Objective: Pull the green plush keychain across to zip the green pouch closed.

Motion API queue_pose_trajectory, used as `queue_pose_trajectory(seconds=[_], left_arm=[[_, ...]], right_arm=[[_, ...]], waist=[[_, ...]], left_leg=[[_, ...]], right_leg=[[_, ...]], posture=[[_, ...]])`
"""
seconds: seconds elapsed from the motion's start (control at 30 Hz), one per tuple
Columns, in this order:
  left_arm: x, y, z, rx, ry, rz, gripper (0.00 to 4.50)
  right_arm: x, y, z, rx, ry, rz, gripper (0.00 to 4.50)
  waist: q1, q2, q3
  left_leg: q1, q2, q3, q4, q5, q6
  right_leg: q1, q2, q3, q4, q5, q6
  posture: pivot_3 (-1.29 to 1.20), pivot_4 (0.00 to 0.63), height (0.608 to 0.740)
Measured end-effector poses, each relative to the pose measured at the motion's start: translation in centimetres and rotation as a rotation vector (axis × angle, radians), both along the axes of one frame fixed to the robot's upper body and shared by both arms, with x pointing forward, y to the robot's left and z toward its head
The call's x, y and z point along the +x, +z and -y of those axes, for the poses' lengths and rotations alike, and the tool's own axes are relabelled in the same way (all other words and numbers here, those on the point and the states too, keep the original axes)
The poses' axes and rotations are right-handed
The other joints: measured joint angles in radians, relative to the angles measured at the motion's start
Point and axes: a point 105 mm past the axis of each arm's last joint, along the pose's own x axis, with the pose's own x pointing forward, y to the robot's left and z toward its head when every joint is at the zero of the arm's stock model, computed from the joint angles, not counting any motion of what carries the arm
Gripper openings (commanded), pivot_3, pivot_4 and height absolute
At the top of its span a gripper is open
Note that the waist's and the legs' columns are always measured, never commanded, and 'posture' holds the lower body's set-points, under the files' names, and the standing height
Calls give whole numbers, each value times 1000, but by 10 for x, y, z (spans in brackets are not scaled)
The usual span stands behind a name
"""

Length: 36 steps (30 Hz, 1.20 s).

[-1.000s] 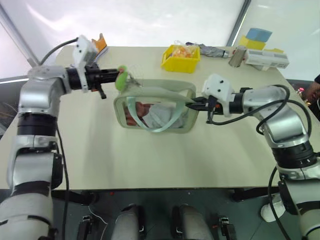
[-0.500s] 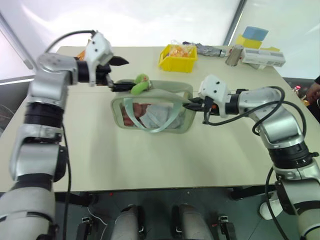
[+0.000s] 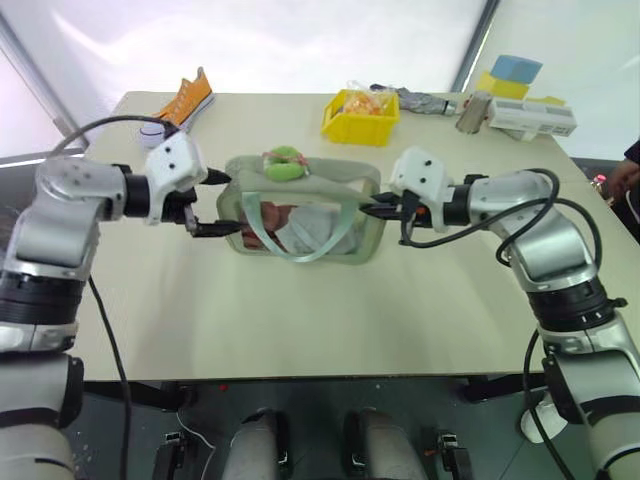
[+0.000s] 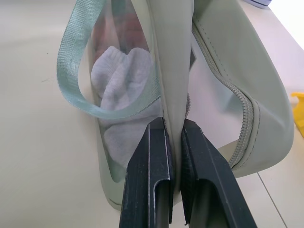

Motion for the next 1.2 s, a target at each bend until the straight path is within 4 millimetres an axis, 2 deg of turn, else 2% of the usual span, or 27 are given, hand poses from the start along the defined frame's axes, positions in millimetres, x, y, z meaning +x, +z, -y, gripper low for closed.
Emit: queue_pose_trajectory(seconds=[0.07, 0.17, 0.23, 0.3, 0.4, 0.47, 0.53, 0.63, 0.7, 0.8, 0.9, 1.0, 1.2], left_arm=[[3, -2, -3, 1, 13, 9, 2760], [4, -4, 0, -13, 2, 6, 1085], [3, -4, 2, -14, -7, 4, 135], [4, -5, 3, -16, -9, 3, 61], [4, -5, 5, -15, -12, 1, 0], [3, -5, 5, -13, -19, -2, 0], [3, -6, 6, -12, -24, -6, 0], [2, -5, 5, -8, -23, -7, 0], [2, -5, 4, -7, -22, -10, 0], [2, -5, 4, -7, -20, -14, 0], [2, -4, 5, -5, -25, -12, 0], [2, -4, 7, -7, -24, -7, 0], [3, -3, 8, -11, -21, -5, 0]], right_arm=[[0, 0, 0, 1, 2, -2, 0], [0, 0, -1, 0, 2, -3, 0], [0, -1, -1, 1, 1, -4, 0], [0, -1, 0, 2, -4, -11, 0], [-3, -2, 1, 4, 3, -42, 1078], [-5, 1, 2, -9, 17, -43, 2022], [-6, 11, 3, -26, 31, -25, 2022], [-9, 38, -5, -19, 70, 26, 2022], [-11, 56, -18, 32, 99, 63, 2022], [-12, 70, -49, 121, 152, 99, 2022], [-6, 73, -77, 190, 169, 107, 2022], [0, 67, -94, 210, 174, 106, 2022], [16, 47, -95, 154, 155, 96, 2022]], waist=[[0, 0, 0], [0, 0, 0], [0, 0, 0], [0, 0, 0], [1, 0, 0], [2, 0, 0], [2, 0, 0], [1, 0, 0], [1, 0, 0], [0, 0, 0], [0, 0, 0], [2, 0, 0], [1, 0, 0]], left_leg=[[0, 0, 0, 0, 0, 0], [0, 0, 0, 0, 0, 0], [0, 0, 0, 0, 0, 0], [0, 0, 0, 0, 0, 0], [0, 0, 0, 0, 0, 0], [0, 0, 0, 0, 0, 0], [0, 0, 0, 0, 0, 0], [0, 0, 0, 0, 0, 0], [0, 0, 0, 0, 0, 0], [0, 0, 0, 0, 0, 0], [-1, 0, 0, 0, 0, 0], [-2, 0, 0, 1, 0, 0], [-3, -1, -1, 1, 0, 0]], right_leg=[[0, 0, 0, 0, 0, 0], [0, 0, 0, 0, 0, 0], [0, 0, 0, 0, 0, 0], [0, 0, 0, 0, 0, 0], [0, 0, 0, 0, 0, 0], [0, 0, 0, 0, 0, 0], [0, 0, 0, 0, 0, 0], [0, 0, 0, 0, 0, 0], [0, 0, 0, 0, 0, 0], [0, 0, 0, 0, 0, 0], [0, 0, -1, 0, 0, 0], [0, -1, -2, 0, 0, 0], [-1, -1, -3, 0, 0, 0]], posture=[[0, 150, 740], [0, 150, 740], [0, 150, 740], [0, 150, 740], [0, 150, 740], [0, 150, 740], [0, 150, 740], [0, 150, 740], [0, 150, 740], [0, 150, 740], [0, 150, 740], [0, 150, 740], [0, 150, 740]])
